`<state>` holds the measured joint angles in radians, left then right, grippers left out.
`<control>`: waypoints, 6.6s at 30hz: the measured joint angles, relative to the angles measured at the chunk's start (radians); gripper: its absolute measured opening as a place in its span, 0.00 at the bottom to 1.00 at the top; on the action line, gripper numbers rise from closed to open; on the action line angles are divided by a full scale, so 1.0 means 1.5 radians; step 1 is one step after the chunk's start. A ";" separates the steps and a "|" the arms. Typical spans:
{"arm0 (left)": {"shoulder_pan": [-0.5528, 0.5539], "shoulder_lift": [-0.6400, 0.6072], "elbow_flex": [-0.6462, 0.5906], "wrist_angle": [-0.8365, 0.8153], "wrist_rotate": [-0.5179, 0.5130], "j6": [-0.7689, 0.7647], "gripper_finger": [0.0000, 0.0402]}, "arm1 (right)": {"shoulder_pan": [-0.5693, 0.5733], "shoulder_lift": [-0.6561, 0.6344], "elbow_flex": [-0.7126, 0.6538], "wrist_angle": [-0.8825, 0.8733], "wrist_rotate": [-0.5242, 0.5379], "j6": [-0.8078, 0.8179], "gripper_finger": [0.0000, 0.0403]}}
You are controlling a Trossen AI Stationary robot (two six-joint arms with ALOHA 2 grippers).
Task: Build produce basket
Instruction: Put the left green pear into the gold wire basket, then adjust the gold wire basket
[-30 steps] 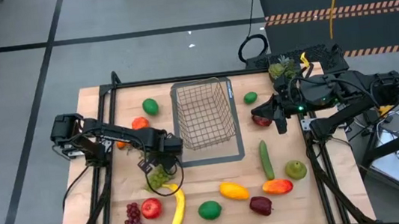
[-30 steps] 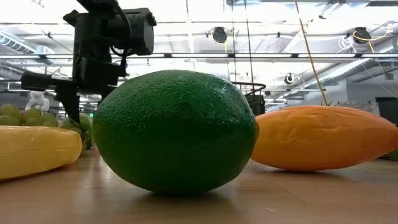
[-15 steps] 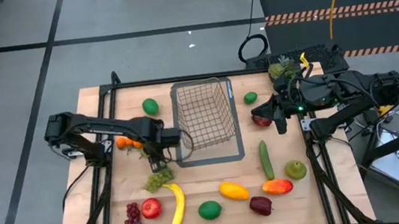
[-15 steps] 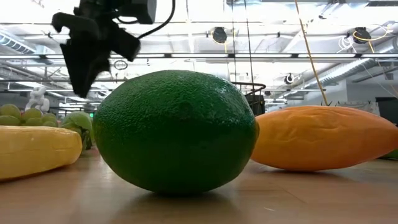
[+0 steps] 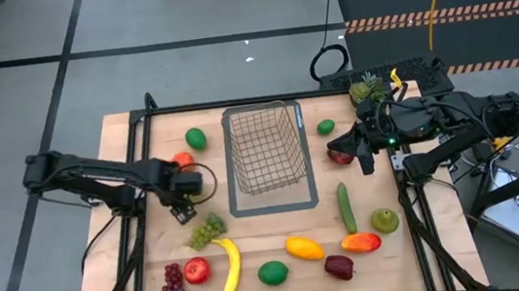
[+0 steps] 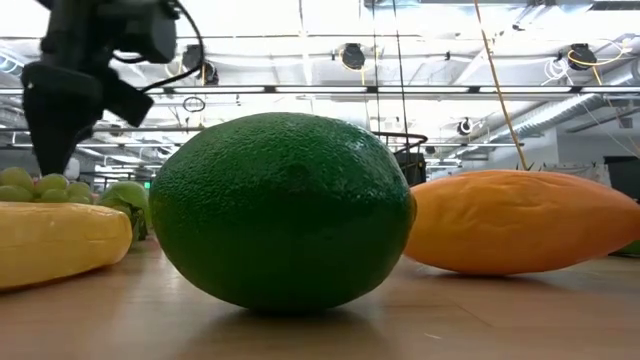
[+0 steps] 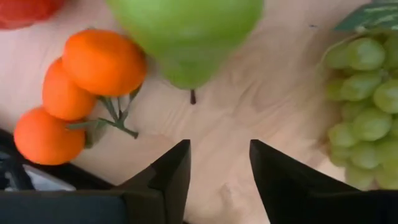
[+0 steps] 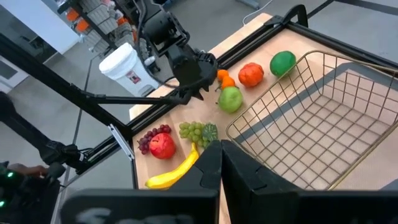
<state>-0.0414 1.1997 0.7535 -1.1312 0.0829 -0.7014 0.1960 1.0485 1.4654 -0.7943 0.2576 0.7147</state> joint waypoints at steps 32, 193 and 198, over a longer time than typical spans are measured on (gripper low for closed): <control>0.006 0.154 -0.078 0.154 -0.026 -0.076 0.42 | 0.000 0.001 0.000 0.028 0.000 0.004 0.00; 0.106 0.108 0.613 0.232 -0.196 -0.190 0.00 | -0.074 0.033 0.000 0.072 0.090 -0.482 0.00; 0.111 0.123 0.613 0.228 -0.196 -0.168 0.01 | -0.093 0.033 0.000 0.072 0.089 -0.482 0.00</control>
<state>0.1258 1.3845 1.6729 -0.7892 -0.2108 -0.9538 0.0567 1.0985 1.4658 -0.6857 0.3916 -0.0086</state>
